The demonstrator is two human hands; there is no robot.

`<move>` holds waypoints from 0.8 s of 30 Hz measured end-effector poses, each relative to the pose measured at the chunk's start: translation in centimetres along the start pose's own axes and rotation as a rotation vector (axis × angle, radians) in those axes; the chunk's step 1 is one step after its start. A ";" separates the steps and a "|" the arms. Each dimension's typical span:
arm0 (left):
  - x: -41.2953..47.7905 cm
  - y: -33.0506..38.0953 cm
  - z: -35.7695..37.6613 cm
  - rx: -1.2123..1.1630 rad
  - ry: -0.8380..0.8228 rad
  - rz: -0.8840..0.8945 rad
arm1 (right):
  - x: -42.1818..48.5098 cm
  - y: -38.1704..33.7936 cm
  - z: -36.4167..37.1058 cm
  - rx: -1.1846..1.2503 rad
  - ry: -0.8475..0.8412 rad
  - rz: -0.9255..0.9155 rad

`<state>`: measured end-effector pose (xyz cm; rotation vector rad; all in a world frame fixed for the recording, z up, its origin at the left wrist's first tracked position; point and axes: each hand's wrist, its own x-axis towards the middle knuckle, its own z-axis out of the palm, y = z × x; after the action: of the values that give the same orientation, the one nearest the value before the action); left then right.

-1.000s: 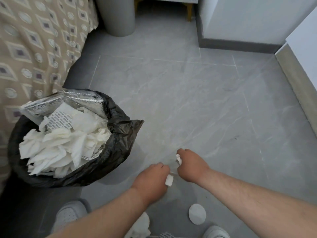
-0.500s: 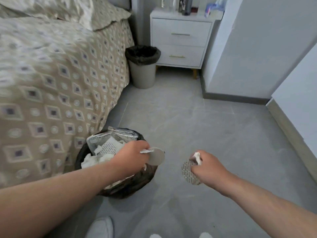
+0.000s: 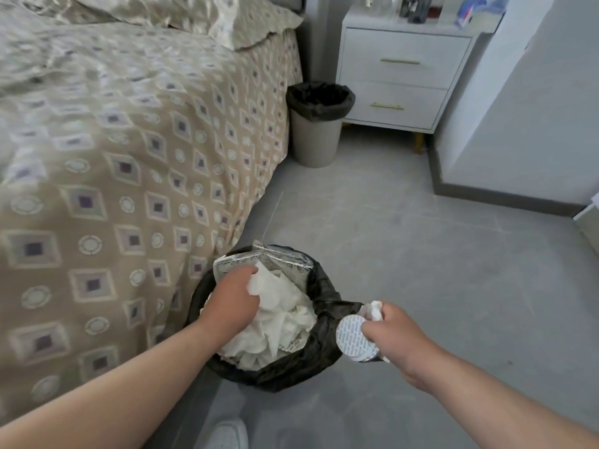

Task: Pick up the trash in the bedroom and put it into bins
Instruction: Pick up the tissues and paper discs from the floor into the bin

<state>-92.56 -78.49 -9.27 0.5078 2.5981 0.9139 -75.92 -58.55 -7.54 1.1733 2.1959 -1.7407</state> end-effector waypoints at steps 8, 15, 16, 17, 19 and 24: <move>-1.1 -2.9 2.9 0.526 -0.168 0.273 | 1.1 -1.2 1.4 0.052 -0.004 0.022; -1.1 -3.9 3.6 0.656 -0.276 0.229 | 0.9 -1.4 2.1 0.076 -0.043 0.031; -1.2 -3.8 3.2 0.622 -0.200 0.272 | 0.9 -1.5 2.1 0.070 -0.053 0.022; -1.3 -3.6 2.6 0.571 -0.118 0.322 | 0.9 -1.7 2.2 0.052 -0.059 0.007; -1.7 -3.7 1.2 0.434 0.000 0.410 | 0.8 -2.3 2.5 -0.002 -0.074 -0.041; -1.9 -6.9 -1.0 0.113 0.238 0.376 | 2.5 -5.0 5.6 -0.132 -0.106 -0.183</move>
<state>-92.79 -84.88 -12.61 1.0005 2.8347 0.9964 -82.86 -62.39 -6.79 0.8557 2.3761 -1.6485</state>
